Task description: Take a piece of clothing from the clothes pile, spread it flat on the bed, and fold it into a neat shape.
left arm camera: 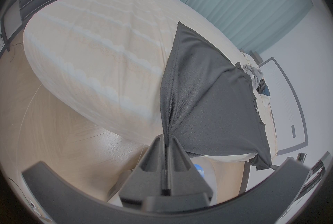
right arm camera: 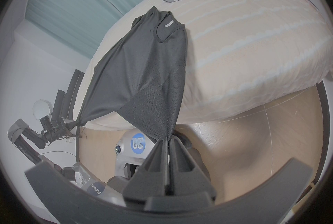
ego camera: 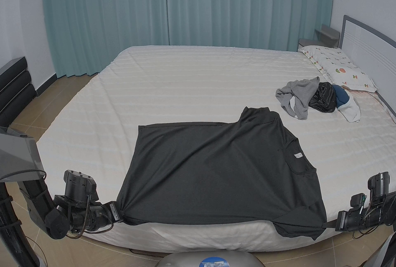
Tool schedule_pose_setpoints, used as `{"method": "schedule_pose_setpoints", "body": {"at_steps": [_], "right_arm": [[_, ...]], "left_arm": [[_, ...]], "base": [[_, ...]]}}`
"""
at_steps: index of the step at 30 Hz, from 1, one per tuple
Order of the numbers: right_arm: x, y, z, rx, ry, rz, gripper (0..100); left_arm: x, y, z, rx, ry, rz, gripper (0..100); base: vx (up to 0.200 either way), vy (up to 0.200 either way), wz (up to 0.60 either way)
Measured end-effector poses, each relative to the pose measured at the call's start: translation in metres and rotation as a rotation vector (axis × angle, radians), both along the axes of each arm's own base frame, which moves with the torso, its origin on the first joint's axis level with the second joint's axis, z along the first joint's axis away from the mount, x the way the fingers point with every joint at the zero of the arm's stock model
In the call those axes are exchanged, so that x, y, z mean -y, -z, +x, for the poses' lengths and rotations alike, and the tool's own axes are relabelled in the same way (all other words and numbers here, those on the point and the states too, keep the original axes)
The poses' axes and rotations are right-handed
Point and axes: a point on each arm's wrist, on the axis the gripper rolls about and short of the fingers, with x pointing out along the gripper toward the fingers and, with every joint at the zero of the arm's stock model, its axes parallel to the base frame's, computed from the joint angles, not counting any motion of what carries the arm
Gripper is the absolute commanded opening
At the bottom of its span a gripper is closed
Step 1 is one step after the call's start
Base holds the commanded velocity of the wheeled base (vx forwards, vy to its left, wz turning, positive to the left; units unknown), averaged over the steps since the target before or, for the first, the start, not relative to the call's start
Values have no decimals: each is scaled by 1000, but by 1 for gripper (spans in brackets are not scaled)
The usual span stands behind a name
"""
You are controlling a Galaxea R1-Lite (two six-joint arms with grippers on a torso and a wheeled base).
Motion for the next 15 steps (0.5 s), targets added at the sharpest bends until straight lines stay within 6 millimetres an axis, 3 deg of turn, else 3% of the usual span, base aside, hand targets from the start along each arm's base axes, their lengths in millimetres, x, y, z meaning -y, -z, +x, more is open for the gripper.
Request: {"method": "schedule_pose_setpoints", "body": {"at_steps": [15], "right_arm": [[1,-10,-16,2,-36,-35,0]], "left_arm": [[-1,-2,-21,-13,65,80,0]], "base": [[0,0,0]]}}
